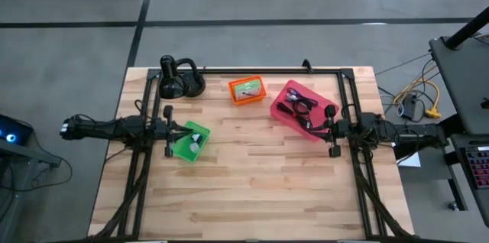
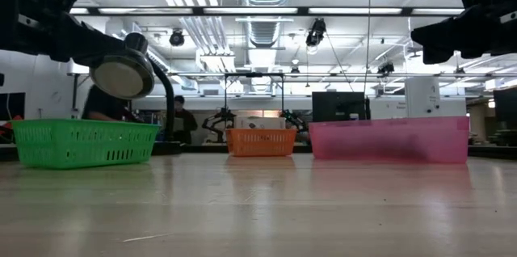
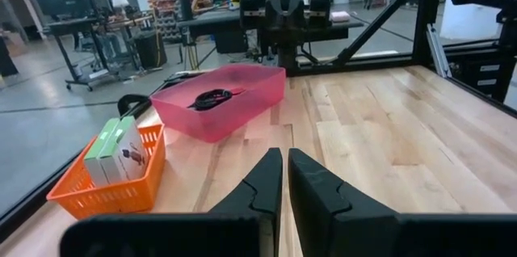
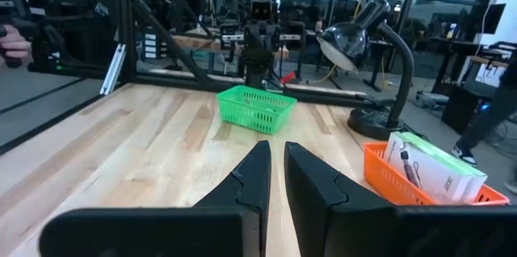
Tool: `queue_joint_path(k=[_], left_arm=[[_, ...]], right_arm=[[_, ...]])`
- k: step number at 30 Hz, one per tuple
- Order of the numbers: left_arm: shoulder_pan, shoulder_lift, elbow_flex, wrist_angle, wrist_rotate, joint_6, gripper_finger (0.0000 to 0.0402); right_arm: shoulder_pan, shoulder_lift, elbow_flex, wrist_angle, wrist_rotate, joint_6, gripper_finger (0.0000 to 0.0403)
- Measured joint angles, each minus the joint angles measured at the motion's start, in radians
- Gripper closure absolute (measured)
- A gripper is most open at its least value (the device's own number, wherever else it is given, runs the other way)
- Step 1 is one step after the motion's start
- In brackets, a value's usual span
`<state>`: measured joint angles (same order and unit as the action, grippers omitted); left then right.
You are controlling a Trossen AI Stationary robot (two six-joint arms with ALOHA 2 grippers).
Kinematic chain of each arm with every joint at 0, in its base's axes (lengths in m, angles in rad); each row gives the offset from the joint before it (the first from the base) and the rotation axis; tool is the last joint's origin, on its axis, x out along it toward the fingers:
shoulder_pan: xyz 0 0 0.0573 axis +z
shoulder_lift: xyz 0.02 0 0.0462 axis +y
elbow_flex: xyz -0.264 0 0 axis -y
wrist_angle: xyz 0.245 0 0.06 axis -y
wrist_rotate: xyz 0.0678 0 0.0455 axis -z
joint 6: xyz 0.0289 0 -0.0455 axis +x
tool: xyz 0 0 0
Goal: Pick and place items into bin
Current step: Return to Home Position
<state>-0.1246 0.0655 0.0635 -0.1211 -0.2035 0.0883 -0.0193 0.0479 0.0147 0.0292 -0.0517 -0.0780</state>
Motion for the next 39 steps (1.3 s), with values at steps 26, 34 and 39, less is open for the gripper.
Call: queue_joint_path(k=[26, 34, 39], left_arm=[[0.000, 0.008, -0.008, 0.041, -0.003, -0.003, 0.0393], [0.000, 0.010, -0.008, 0.042, -0.003, -0.003, 0.0393], [0.000, 0.010, -0.008, 0.042, -0.003, -0.003, 0.0393]], right_arm=[[0.000, 0.000, 0.000, 0.002, 0.000, -0.001, 0.0374], [0.000, 0.000, 0.000, 0.002, 0.000, -0.001, 0.0374], [0.000, 0.000, 0.000, 0.002, 0.001, -0.001, 0.0374]])
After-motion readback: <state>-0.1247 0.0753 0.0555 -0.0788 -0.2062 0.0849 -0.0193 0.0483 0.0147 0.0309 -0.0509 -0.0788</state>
